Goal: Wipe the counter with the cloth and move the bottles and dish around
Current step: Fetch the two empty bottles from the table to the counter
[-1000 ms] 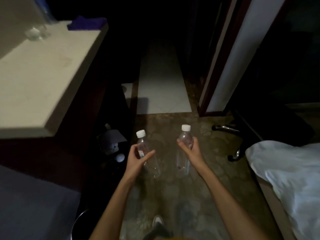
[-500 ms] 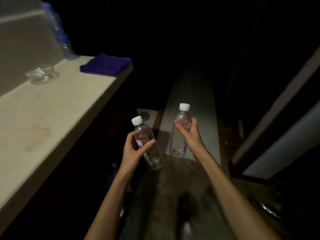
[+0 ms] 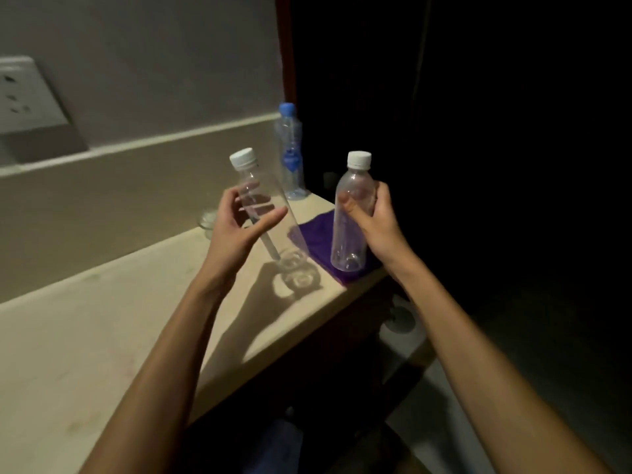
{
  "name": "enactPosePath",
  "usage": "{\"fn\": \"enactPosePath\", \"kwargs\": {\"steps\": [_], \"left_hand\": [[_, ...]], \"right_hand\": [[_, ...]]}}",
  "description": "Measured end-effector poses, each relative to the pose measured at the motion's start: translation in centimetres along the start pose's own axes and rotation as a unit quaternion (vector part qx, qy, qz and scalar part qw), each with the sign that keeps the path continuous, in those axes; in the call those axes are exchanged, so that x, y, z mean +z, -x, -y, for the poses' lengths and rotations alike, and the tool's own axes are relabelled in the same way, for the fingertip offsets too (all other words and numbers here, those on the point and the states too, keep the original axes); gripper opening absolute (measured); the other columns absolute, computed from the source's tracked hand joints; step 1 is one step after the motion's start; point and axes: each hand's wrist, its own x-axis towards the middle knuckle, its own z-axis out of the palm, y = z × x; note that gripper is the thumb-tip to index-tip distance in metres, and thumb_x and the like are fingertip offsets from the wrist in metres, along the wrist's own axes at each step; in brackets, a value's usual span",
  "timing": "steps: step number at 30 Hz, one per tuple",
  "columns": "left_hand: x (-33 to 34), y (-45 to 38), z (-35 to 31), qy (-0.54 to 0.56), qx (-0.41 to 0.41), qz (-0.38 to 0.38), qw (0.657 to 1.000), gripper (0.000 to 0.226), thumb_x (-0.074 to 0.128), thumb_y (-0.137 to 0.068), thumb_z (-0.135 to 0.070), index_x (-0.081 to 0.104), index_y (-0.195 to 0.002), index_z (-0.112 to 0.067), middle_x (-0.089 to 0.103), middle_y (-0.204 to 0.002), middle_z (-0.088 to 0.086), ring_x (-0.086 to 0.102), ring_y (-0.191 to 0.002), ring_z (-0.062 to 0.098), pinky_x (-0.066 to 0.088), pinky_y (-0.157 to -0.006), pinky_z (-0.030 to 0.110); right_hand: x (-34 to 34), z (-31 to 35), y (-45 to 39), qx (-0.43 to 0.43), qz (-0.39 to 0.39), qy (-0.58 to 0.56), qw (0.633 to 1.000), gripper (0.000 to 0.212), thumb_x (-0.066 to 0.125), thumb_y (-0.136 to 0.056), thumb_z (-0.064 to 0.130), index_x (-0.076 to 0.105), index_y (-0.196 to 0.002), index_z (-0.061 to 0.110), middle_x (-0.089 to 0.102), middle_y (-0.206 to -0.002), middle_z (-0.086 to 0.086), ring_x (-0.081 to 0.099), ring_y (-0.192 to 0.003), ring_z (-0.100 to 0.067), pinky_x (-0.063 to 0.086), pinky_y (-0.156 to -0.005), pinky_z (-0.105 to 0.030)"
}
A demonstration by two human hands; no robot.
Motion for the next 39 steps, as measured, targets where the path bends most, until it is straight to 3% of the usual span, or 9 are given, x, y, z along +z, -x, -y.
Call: {"fn": "enactPosePath", "kwargs": {"steps": [3,9,11,15,18,24,30,35,39], "left_hand": [[-1.8,-5.0,1.4,-0.034,-0.008,-0.048,0.998,0.081,0.094,-0.068,-0.036,0.055,-0.137,-0.018,0.068,-0.127,0.01,0.07,-0.115,0.022,0.056,-0.103,0.046],[-3.4,-11.1,4.2,-0.083,-0.042,-0.087,0.992,0.072,0.093,-0.073,-0.022,0.055,-0.134,-0.014,0.068,-0.124,0.01,0.07,-0.114,0.022,0.06,-0.097,0.039],[-3.2,-12.6,5.2,-0.086,-0.042,-0.105,0.99,0.072,0.093,-0.073,-0.02,0.055,-0.134,-0.013,0.068,-0.124,0.012,0.069,-0.115,0.025,0.06,-0.096,0.037],[-2.5,-14.7,6.4,-0.109,-0.043,-0.12,0.986,0.073,0.094,-0.072,-0.022,0.054,-0.133,-0.016,0.067,-0.124,0.01,0.068,-0.115,0.024,0.06,-0.096,0.039],[-1.8,-15.7,6.7,-0.13,-0.046,-0.12,0.983,0.074,0.093,-0.071,-0.023,0.052,-0.133,-0.018,0.066,-0.123,0.006,0.067,-0.114,0.02,0.059,-0.096,0.036],[-2.3,-16.9,8.4,-0.197,-0.05,-0.111,0.973,0.075,0.093,-0.073,-0.027,0.049,-0.133,-0.016,0.063,-0.122,0.005,0.065,-0.114,0.02,0.059,-0.097,0.039],[-2.7,-17.5,10.1,-0.252,-0.059,-0.106,0.96,0.085,0.09,-0.063,-0.062,0.05,-0.132,-0.031,0.063,-0.124,0.003,0.066,-0.114,0.021,0.058,-0.096,0.05],[-2.3,-18.5,10.5,-0.311,-0.036,-0.112,0.943,0.088,0.09,-0.063,-0.057,0.049,-0.136,-0.028,0.056,-0.127,-0.003,0.061,-0.114,0.015,0.057,-0.097,0.046],[-2.6,-18.8,11.1,-0.301,-0.037,-0.129,0.944,0.1,0.088,-0.056,-0.068,0.049,-0.137,-0.026,0.056,-0.127,-0.006,0.061,-0.115,0.013,0.058,-0.097,0.045]], "right_hand": [[2.3,-1.2,-6.1,0.001,0.036,-0.01,0.999,0.056,0.075,-0.089,0.025,0.048,-0.133,0.003,0.063,-0.127,-0.01,0.064,-0.098,0.004,0.049,-0.088,-0.015],[7.4,-3.0,-14.7,-0.021,0.107,-0.001,0.994,0.082,0.079,-0.065,0.072,0.052,-0.129,0.029,0.061,-0.133,-0.005,0.062,-0.121,-0.015,0.051,-0.105,-0.04],[8.8,-3.6,-16.6,-0.024,0.112,0.011,0.993,0.078,0.081,-0.071,0.063,0.051,-0.132,0.026,0.06,-0.131,-0.003,0.061,-0.121,-0.015,0.051,-0.105,-0.04],[10.8,-5.0,-18.7,-0.036,0.134,0.016,0.99,0.068,0.082,-0.081,0.039,0.048,-0.137,0.02,0.055,-0.13,-0.005,0.056,-0.121,-0.018,0.045,-0.097,-0.025],[11.7,-6.1,-19.6,-0.051,0.162,0.016,0.985,0.068,0.082,-0.083,0.033,0.046,-0.139,0.021,0.051,-0.127,0.002,0.053,-0.12,-0.014,0.046,-0.099,-0.028],[12.8,-8.0,-20.5,-0.074,0.184,0.029,0.98,0.069,0.082,-0.081,0.039,0.046,-0.139,0.026,0.046,-0.131,0.005,0.05,-0.123,-0.013,0.043,-0.098,-0.028],[13.5,-9.8,-20.9,-0.056,0.142,-0.001,0.988,0.071,0.085,-0.079,0.037,0.047,-0.137,0.027,0.054,-0.137,0.004,0.055,-0.126,-0.016,0.051,-0.104,-0.043],[14.1,-9.8,-20.7,-0.092,0.081,0.033,0.992,0.078,0.084,-0.074,0.047,0.046,-0.138,0.026,0.052,-0.135,0.005,0.055,-0.124,-0.014,0.054,-0.098,-0.041],[14.7,-9.9,-19.9,-0.111,0.044,0.047,0.992,0.08,0.083,-0.076,0.046,0.042,-0.141,0.022,0.043,-0.137,0.004,0.054,-0.124,-0.016,0.056,-0.092,-0.04]]}}
